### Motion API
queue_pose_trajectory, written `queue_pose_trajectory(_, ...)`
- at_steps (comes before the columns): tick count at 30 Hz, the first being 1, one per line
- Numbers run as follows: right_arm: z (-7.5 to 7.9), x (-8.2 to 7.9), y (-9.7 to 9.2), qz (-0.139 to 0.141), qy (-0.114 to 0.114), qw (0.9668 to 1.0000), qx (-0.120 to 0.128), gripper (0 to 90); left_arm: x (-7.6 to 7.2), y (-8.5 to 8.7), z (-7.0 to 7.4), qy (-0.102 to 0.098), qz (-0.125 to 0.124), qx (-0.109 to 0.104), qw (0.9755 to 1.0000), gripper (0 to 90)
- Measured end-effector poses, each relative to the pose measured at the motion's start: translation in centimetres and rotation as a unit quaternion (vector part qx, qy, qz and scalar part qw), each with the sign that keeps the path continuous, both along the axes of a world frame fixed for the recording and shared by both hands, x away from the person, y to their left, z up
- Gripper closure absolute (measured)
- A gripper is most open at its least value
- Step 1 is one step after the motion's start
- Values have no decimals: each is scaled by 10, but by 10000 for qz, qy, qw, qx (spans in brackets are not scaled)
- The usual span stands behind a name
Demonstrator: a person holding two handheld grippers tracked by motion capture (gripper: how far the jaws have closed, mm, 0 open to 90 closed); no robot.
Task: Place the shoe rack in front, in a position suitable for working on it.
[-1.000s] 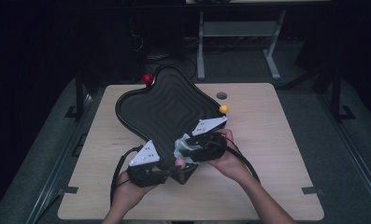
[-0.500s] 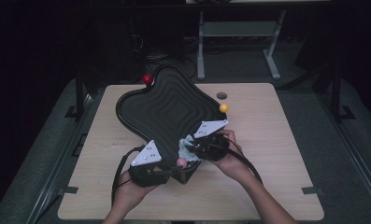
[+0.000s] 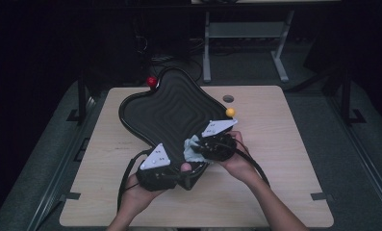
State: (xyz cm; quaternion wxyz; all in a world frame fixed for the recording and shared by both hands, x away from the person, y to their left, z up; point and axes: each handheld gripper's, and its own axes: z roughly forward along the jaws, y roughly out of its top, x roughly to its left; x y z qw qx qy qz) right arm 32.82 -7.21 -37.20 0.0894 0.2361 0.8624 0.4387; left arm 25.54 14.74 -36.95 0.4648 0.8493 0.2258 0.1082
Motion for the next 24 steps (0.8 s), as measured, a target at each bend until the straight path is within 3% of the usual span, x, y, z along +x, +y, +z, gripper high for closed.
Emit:
queue_pose_trajectory(1,0,-3,4,272,110,9995,91,796,0,0,0,22,0,8,10000,593)
queue_pose_trajectory(3,2,-3,7,380,46,9993,-7,795,1,-1,1,29,-8,38,10000,598)
queue_pose_trajectory(5,4,4,2,150,-91,9998,-73,794,1,-1,1,36,-2,28,10000,599)
queue_pose_trajectory(6,3,15,-6,-136,-58,9999,-69,792,0,-2,0,13,12,17,10000,598)
queue_pose_trajectory(9,2,20,-10,-253,132,9996,90,792,-1,-2,0,2,22,14,10000,599)
queue_pose_trajectory(11,1,13,-4,79,120,9998,119,791,-1,-2,0,8,12,7,10000,599)
queue_pose_trajectory(12,2,6,3,440,90,9990,42,791,-1,-1,-1,16,4,-12,10000,600)
queue_pose_trajectory(15,4,6,3,451,28,9990,-68,790,0,-1,-1,20,5,-28,10000,600)
queue_pose_trajectory(16,3,13,-3,264,79,9996,-42,785,-1,0,-1,32,26,-50,10000,599)
queue_pose_trajectory(19,0,16,-10,87,183,9998,44,776,-2,-1,-2,31,54,-64,10000,599)
queue_pose_trajectory(24,0,3,-4,365,26,9993,-78,773,-1,-1,-2,60,6,-83,9999,600)
